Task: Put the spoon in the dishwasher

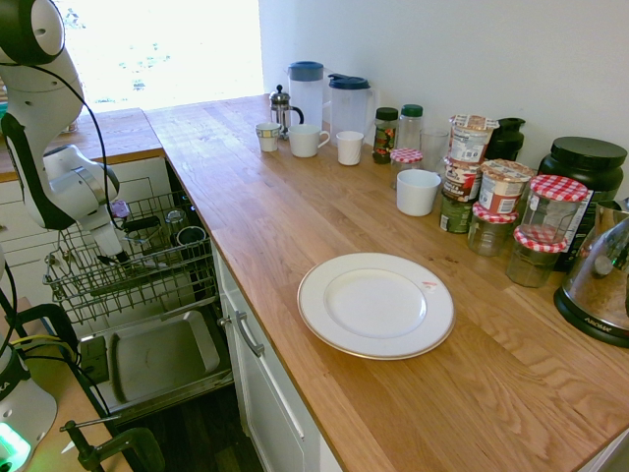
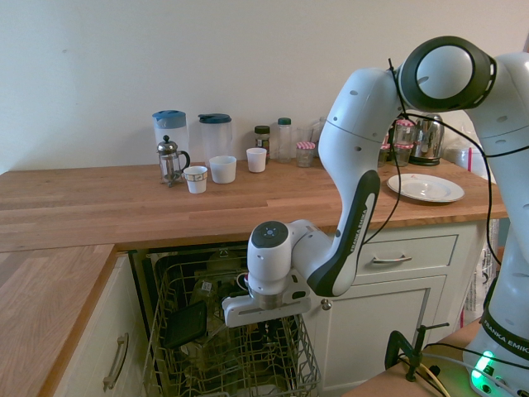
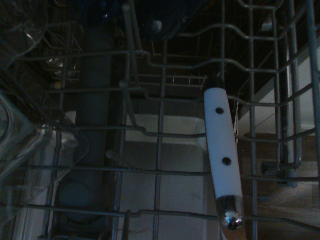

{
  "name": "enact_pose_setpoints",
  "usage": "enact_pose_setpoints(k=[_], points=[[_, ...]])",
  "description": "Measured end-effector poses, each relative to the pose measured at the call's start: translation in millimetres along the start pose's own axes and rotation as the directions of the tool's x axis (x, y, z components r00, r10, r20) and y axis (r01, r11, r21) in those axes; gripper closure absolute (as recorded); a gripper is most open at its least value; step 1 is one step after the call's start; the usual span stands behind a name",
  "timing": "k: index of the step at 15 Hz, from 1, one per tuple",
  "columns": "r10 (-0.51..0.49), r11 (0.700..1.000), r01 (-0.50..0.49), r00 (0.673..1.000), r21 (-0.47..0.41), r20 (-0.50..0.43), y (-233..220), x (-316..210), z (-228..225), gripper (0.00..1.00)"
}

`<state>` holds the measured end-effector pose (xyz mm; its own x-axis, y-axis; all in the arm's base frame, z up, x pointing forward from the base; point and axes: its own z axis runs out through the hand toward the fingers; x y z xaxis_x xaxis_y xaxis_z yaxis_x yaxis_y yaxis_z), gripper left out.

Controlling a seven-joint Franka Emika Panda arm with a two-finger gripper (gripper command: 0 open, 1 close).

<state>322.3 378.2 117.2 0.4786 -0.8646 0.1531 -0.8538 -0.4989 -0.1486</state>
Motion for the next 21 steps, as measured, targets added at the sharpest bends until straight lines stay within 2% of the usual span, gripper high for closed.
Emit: enact_pose_setpoints(k=[2,3,6,16,21], points=[[-0.001,1.0,0.001,1.0,-0.011,0.008,2,-1,10,1.0],[-0.002,1.0,0.002,1.0,-0.015,0.014,3,-3,14,0.0],[-0.004,1.0,0.005,0.999,-0.019,0.037,2,-5,25,0.0],[-0.01,1.0,0.01,0.999,-0.011,0.036,-1,-4,25,0.0],[-0.015,1.0,0.015,0.999,0.014,0.044,-11,-4,8,0.0]])
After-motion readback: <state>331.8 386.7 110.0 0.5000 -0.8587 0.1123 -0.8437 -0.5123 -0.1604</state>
